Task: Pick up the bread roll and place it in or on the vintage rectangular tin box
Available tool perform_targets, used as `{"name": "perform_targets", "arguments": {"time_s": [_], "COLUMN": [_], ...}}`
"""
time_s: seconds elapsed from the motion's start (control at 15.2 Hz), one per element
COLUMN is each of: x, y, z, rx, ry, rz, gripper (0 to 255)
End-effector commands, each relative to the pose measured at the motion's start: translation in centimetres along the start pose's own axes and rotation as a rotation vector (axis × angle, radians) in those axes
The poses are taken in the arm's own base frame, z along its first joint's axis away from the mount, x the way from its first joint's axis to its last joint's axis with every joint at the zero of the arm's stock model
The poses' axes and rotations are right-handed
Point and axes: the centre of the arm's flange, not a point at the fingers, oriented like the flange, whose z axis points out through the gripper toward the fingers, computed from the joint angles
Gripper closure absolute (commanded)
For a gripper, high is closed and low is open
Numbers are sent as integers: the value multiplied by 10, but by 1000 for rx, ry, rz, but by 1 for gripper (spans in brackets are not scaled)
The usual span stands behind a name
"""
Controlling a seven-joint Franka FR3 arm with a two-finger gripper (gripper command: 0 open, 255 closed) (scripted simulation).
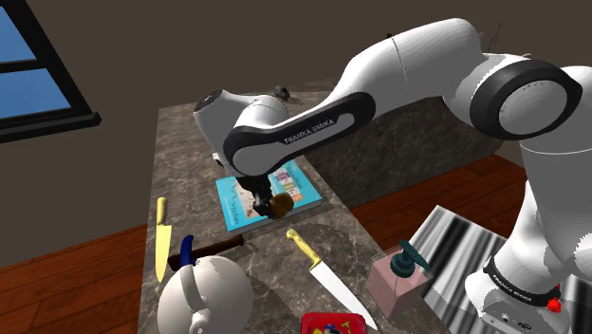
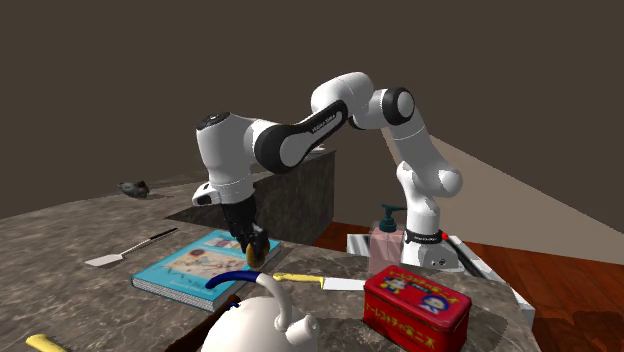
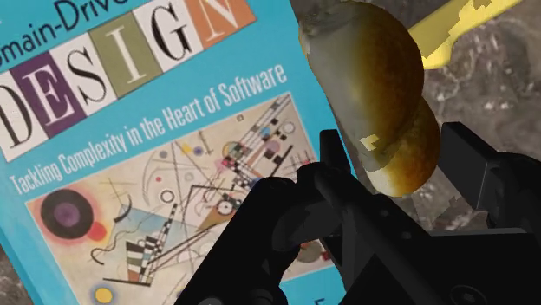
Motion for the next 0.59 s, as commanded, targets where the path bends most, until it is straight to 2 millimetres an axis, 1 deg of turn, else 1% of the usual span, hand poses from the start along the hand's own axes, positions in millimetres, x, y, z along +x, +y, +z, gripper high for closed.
{"name": "perform_targets", "arguments": {"time_s": [0.0,0.53], "x": [-2,-13], "y": [1,4], "z": [-10,-51], "rx": [0,0], "ry": [0,0], "rz": [0,0], "gripper": [255,255]}}
